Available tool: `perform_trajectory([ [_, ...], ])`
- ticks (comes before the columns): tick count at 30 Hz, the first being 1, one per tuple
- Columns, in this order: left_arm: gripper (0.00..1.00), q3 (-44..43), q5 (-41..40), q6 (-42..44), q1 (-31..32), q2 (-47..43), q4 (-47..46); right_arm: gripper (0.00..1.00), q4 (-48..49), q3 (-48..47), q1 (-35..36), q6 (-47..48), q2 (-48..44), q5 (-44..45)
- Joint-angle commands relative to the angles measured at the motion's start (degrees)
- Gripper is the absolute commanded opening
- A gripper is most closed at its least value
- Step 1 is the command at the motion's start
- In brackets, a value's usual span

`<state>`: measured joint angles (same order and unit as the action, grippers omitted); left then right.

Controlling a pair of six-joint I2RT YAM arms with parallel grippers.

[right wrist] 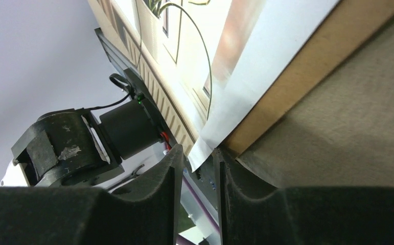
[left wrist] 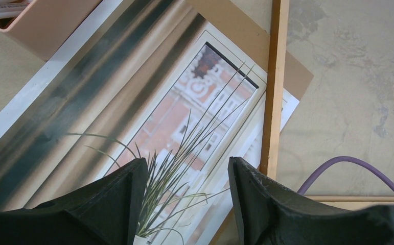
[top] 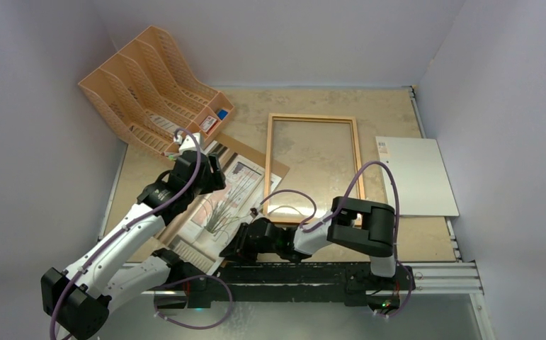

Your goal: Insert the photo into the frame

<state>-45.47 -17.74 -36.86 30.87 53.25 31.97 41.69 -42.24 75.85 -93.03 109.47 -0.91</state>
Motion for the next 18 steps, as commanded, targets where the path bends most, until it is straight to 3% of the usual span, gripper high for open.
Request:
perform_trajectory([
  [1, 0.62, 0.32, 0.15, -0.13, -0.13, 0.11, -2.17, 0.33, -0.07, -0.76, 0.17, -0.02, 1.74, 1.90],
  [11, 0.62, -0.71, -0.10, -0.03, -0.11, 0.18, -2.18, 0.38, 4.65, 1.12, 0.17, -1.02, -0.37, 11.15],
  [18, 0.62, -1.89, -0.19, 0.27, -0.11, 0.95, -2.26, 0.36, -5.12, -0.24, 0.17, -7.71, -1.85, 16.37],
])
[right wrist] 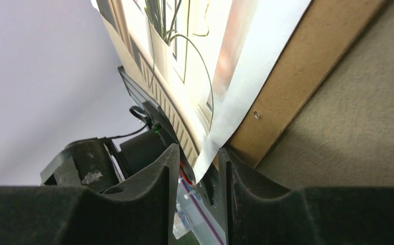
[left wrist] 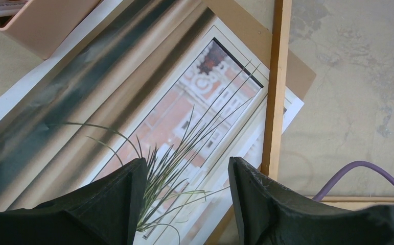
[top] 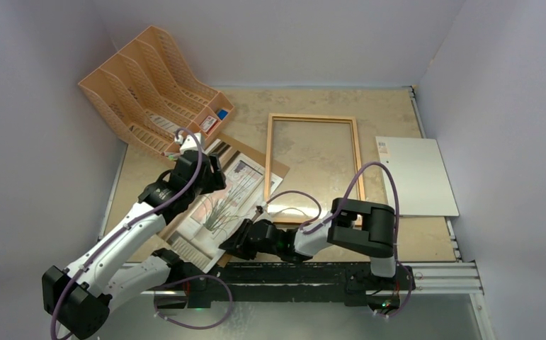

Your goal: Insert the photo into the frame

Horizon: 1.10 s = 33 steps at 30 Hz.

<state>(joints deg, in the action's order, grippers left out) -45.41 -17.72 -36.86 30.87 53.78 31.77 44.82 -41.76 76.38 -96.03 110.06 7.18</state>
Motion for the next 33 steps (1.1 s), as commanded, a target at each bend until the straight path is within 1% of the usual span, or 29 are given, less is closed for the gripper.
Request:
perform_trajectory([
  [1, 0.62, -2.10, -0.21, 0.37, -0.18, 0.51, -1.99, 0.36, -10.33, -0.84, -0.35, -5.18, -2.78, 8.84],
  [4, 0.62, -2.23, -0.21, 0.43, -0.11, 0.69, -2.18, 0.37, -13.12, -0.64, -0.35, -6.69, -3.79, 10.19],
  [7, 0.62, -2.23, -0.14, 0.47, -0.13, 1.00, -2.60, 0.37, -13.69, -0.19, -0.32, -7.58, -4.40, 11.54],
  [11, 0.62, -2.43, 0.04, 0.47, -0.12, 1.36, -2.85, 0.37, -8.77, 0.84, -0.44, -6.72, -3.54, 11.54],
  [12, 0.62, -2.53, 0.05, 0.43, -0.13, 1.49, -2.85, 0.37, -6.85, 0.95, -0.63, -5.06, -3.32, 11.88],
  [18, 0.63, -3.01, -0.30, 0.82, -0.18, 1.48, -2.66, 0.36, -3.56, -0.19, -1.42, -0.71, -3.30, 14.50],
  [22, 0.63, -3.41, -0.30, 0.86, -0.12, 1.91, -2.71, 0.37, -5.32, -0.93, -1.84, -1.88, -2.89, 15.00],
  [24, 0.63, -3.61, -0.30, 0.91, -0.12, 2.18, -2.76, 0.37, -8.47, -1.92, -2.08, -4.02, -2.64, 15.07],
  [28, 0.63, -4.19, -0.37, 1.24, -0.11, 2.54, -2.57, 0.34, -13.06, -3.92, -2.38, -6.26, -2.14, 12.36],
  [33, 0.63, -4.67, -0.57, 1.35, -0.11, 2.66, -2.51, 0.31, -12.51, -3.44, -2.38, -8.60, -1.94, 11.57],
])
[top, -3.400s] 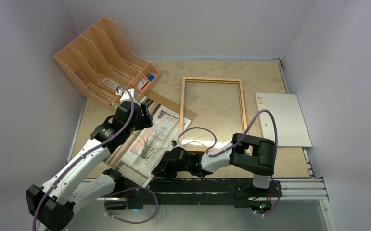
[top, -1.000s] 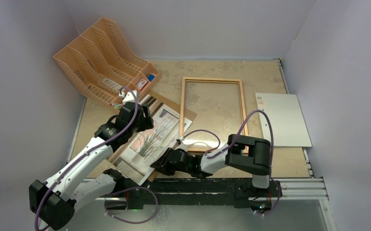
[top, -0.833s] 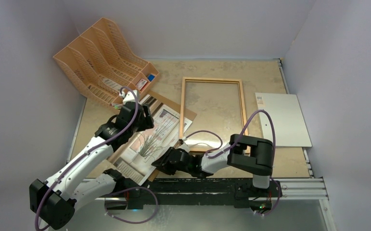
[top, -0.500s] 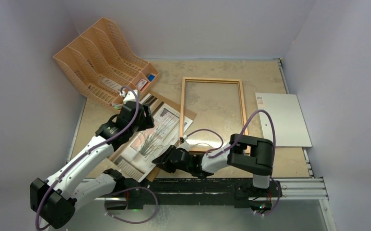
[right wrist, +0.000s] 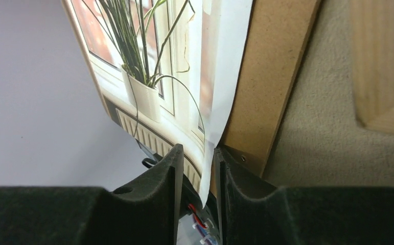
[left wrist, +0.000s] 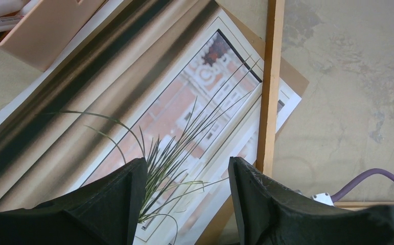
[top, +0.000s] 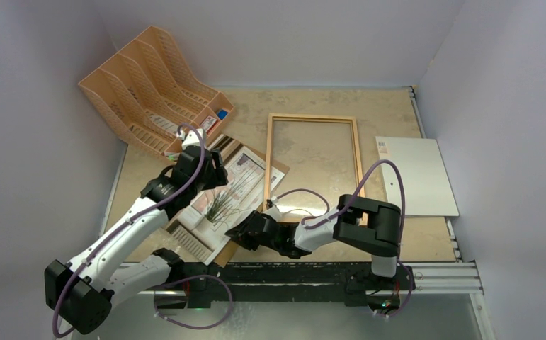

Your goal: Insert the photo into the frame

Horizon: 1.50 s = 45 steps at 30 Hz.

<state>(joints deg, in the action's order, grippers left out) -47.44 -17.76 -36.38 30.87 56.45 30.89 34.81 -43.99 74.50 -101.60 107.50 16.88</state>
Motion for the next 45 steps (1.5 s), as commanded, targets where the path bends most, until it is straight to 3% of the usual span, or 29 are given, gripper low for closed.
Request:
perform_trajectory([
  [1, 0.63, -2.65, -0.52, 0.87, -0.12, 0.13, -1.71, 0.30, -2.45, -1.31, -0.50, -3.19, 0.91, 1.49],
  [13, 0.63, -2.70, -0.52, 0.79, -0.18, -0.40, -1.28, 0.00, 1.75, 0.31, -0.66, 2.69, -0.69, 4.14],
  [21, 0.63, -3.46, -1.15, 0.78, -0.11, -1.71, -0.11, 0.00, 7.79, -1.07, -1.20, 18.44, -6.36, 4.81],
  [26, 0.63, -4.23, -3.26, 0.27, -0.11, -2.67, 1.20, 0.00, 2.45, -4.84, -1.29, 26.83, -8.98, 4.98],
  [32, 0.63, -4.23, -4.13, 0.08, -0.14, -3.27, 1.67, 0.00, -4.82, -4.97, -1.45, 30.32, -12.61, 5.70],
  [45, 0.63, -6.29, -8.09, 1.49, -0.16, -3.22, 4.28, 0.00, 1.81, -4.75, -1.35, 37.20, -17.34, -2.07],
])
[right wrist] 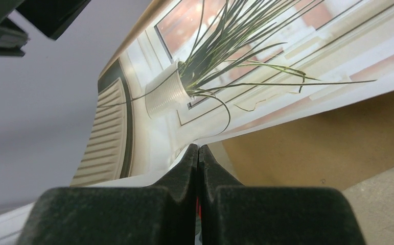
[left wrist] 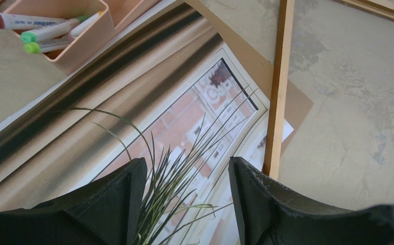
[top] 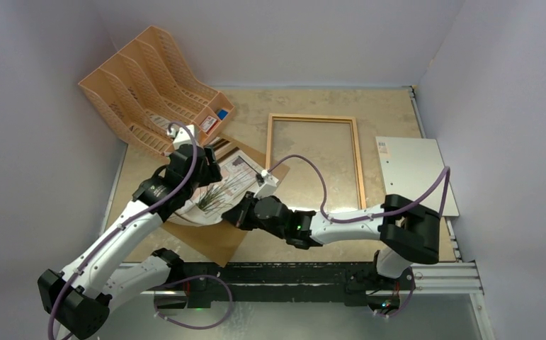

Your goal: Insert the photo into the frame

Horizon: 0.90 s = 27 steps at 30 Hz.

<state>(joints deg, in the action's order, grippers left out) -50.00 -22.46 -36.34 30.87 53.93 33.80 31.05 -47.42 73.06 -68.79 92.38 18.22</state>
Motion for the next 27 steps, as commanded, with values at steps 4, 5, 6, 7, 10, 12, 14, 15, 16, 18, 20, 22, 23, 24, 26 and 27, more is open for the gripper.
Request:
perform_trajectory([
  [4, 0.63, -5.67, -6.24, 2.34, -0.18, -1.31, 3.26, 0.00, 8.18, -2.28, 0.68, 1.81, 0.17, -8.57],
  [5, 0.63, -6.15, -6.68, 2.52, -0.19, -1.44, 3.73, 0.00, 8.82, -2.63, 0.95, 1.10, 1.05, -9.46],
  [6, 0.63, -6.62, -7.12, 2.73, -0.12, -1.58, 4.11, 0.00, 9.25, -3.00, 1.35, 0.45, 1.96, -10.31],
  [7, 0.63, -7.02, -7.39, 2.90, -0.11, -1.63, 4.48, 0.00, 9.40, -3.50, 1.67, -0.03, 2.89, -11.12],
  [10, 0.63, -7.77, -8.21, 3.38, -0.14, -1.79, 5.34, 0.00, 8.72, -5.43, 3.08, 0.13, 5.01, -12.05],
  [12, 0.63, -7.92, -8.55, 3.50, -0.11, -1.94, 5.65, 0.00, 6.68, -7.33, 3.96, 1.12, 5.57, -11.87],
  [14, 0.64, -7.92, -8.70, 3.63, -0.12, -2.07, 5.66, 0.00, 2.96, -10.30, 4.85, 2.96, 5.93, -10.77],
  [15, 0.64, -7.86, -8.68, 3.57, -0.16, -2.08, 5.66, 0.00, 0.00, -11.44, 5.19, 3.93, 6.19, -9.87],
  [16, 0.64, -7.91, -8.74, 3.56, -0.18, -2.14, 5.66, 0.00, -2.40, -12.87, 5.44, 4.90, 6.37, -9.23],
  [18, 0.64, -7.92, -8.70, 3.71, -0.13, -1.98, 5.50, 0.00, -5.99, -15.32, 5.60, 6.35, 6.73, -8.67],
  [20, 0.64, -8.07, -8.83, 3.85, -0.12, -1.75, 5.29, 0.00, -8.26, -17.39, 5.77, 7.71, 7.07, -8.46],
  [22, 0.64, -8.26, -9.02, 3.95, -0.12, -1.49, 5.16, 0.00, -10.81, -20.33, 6.06, 9.22, 8.14, -8.59],
  [23, 0.64, -8.38, -9.19, 3.95, -0.16, -1.40, 5.07, 0.00, -11.21, -21.51, 6.20, 9.79, 8.77, -8.97],
  [24, 0.64, -8.55, -9.32, 3.99, -0.14, -1.18, 5.09, 0.00, -11.57, -22.56, 6.22, 10.23, 9.43, -9.57],
  [26, 0.64, -9.06, -9.76, 4.14, -0.16, -0.98, 5.41, 0.00, -12.96, -24.11, 6.22, 10.75, 10.41, -9.73],
  [27, 0.64, -9.37, -9.91, 4.37, -0.16, -0.94, 5.67, 0.00, -13.89, -24.54, 6.22, 10.72, 10.60, -9.48],
])
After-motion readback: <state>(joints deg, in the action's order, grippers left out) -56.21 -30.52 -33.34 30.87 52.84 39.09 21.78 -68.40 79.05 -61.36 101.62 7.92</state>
